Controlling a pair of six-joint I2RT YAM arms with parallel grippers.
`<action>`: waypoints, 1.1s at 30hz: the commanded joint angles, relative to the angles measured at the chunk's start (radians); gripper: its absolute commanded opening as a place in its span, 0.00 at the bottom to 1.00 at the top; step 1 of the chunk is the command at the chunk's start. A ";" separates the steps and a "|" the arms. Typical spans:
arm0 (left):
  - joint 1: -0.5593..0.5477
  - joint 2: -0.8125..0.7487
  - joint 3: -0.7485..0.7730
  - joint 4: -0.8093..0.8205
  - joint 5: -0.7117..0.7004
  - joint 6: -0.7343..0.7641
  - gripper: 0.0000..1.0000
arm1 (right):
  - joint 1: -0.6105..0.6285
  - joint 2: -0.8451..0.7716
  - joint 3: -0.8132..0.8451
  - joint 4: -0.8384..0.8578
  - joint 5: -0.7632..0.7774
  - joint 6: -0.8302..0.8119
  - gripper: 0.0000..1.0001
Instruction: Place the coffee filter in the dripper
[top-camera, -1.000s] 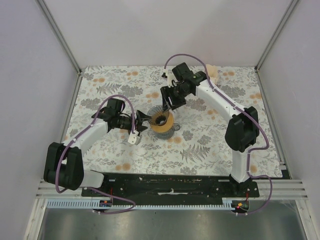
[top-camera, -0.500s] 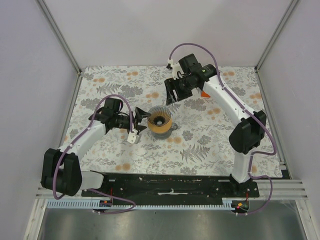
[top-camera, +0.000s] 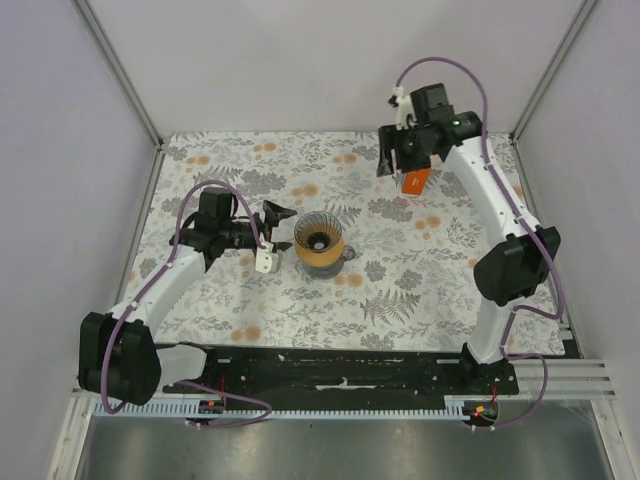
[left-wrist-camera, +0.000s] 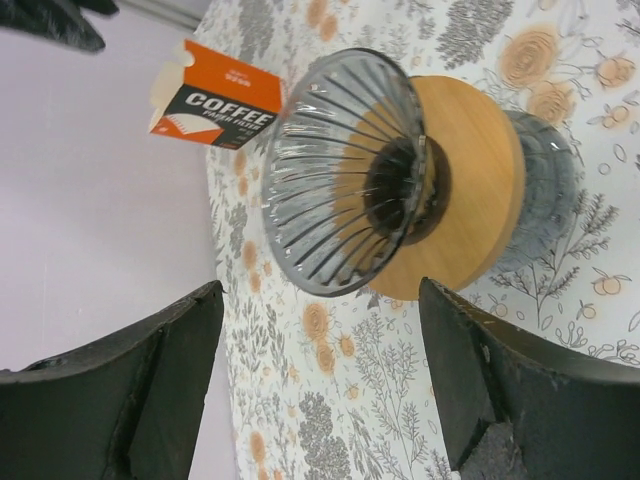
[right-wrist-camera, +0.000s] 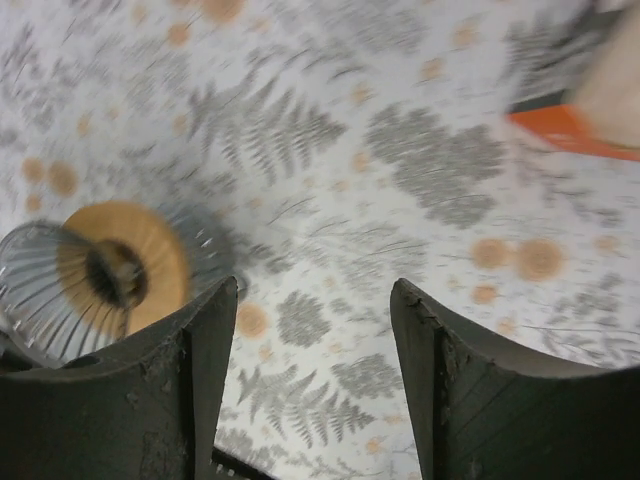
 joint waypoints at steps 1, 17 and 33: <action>0.008 -0.059 0.018 0.129 0.021 -0.278 0.84 | -0.156 -0.061 0.070 0.099 0.152 0.029 0.69; 0.016 -0.110 -0.021 0.397 0.010 -0.694 0.84 | -0.322 0.198 0.106 0.352 0.221 0.176 0.68; 0.028 -0.104 -0.026 0.425 0.020 -0.714 0.83 | -0.322 0.379 0.171 0.466 0.304 0.185 0.46</action>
